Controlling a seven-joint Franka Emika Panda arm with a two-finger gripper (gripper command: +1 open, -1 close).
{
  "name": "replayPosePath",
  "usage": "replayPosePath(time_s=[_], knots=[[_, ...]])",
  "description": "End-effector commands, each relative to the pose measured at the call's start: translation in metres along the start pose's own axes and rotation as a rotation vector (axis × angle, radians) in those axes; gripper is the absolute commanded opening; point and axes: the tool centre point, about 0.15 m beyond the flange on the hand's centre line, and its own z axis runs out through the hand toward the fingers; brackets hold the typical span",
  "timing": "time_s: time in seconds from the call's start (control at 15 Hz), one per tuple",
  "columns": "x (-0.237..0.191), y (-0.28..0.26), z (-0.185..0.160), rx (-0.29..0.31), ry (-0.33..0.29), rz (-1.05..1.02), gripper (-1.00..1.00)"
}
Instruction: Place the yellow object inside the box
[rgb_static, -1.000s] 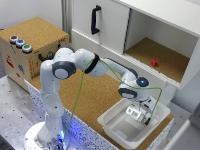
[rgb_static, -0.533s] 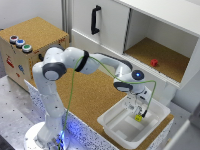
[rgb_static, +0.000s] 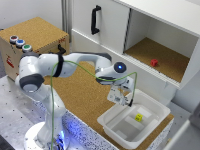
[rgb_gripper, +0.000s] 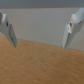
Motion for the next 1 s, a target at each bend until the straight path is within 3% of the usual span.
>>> replayPosePath(time_s=[0.0,0.33,0.93], knots=[[0.028,-0.13,0.01,-0.078,0.003,-0.204,1.0],[0.041,-0.23,0.023,-0.029,-0.012,-0.471,1.0],[0.077,-0.317,0.043,0.025,-0.013,-0.735,1.0]])
